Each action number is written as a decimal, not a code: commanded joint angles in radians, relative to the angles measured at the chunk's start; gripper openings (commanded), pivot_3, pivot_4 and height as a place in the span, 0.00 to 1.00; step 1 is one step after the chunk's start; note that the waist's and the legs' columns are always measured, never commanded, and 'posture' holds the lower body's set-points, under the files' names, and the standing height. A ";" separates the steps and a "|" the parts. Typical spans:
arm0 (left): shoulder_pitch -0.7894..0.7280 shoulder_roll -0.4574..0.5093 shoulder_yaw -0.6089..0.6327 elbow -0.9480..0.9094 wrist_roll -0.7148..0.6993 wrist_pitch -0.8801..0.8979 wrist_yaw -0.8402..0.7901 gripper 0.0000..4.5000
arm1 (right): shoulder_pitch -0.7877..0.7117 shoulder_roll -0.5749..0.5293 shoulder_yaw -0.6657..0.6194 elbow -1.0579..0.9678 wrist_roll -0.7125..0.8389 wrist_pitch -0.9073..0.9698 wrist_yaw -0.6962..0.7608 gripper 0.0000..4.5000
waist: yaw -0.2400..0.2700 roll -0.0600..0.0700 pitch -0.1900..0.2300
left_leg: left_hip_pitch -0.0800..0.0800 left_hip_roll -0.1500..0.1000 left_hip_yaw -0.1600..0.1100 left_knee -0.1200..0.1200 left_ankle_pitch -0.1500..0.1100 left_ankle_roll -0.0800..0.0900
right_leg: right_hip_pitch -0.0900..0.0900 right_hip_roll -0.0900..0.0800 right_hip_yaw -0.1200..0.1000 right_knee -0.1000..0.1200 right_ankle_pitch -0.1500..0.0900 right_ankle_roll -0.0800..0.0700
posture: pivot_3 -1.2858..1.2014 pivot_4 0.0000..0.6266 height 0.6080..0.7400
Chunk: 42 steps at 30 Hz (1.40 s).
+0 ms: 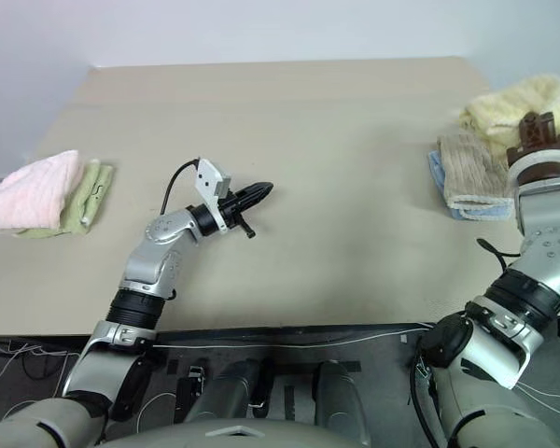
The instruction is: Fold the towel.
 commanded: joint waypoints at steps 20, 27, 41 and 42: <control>-0.044 -0.039 -0.016 0.021 0.034 -0.042 0.000 0.00 | -0.013 0.047 0.022 0.181 -0.093 -0.238 -0.207 0.00 | 0.000 0.002 0.000 | 0.001 0.000 0.000 0.001 0.001 0.000 | 0.000 0.001 0.000 0.002 0.000 0.000 | 0.52 0.24 1.00; -0.055 -0.039 -0.010 0.001 0.023 -0.025 0.010 0.00 | 0.016 0.012 0.003 0.138 -0.056 -0.226 -0.190 0.51 | 0.000 0.002 0.000 | 0.001 0.000 0.000 0.001 0.001 0.000 | 0.001 0.001 0.000 0.002 0.000 0.000 | 0.52 0.24 1.00; -0.007 -0.026 0.031 -0.062 -0.001 -0.036 0.035 0.00 | 0.302 -0.214 0.070 -0.251 0.181 0.073 0.191 0.99 | -0.001 0.003 -0.001 | 0.002 0.000 0.000 0.002 0.000 0.000 | 0.003 0.001 0.000 0.002 0.000 0.000 | 0.52 0.24 1.00; -0.006 -0.034 0.044 -0.075 -0.036 -0.028 0.017 0.00 | 0.326 -0.243 0.102 -0.285 0.180 0.094 0.246 0.99 | 0.001 0.003 -0.001 | 0.003 0.000 0.000 0.002 0.000 0.000 | 0.004 0.001 0.000 0.002 0.000 0.000 | 0.52 0.24 1.00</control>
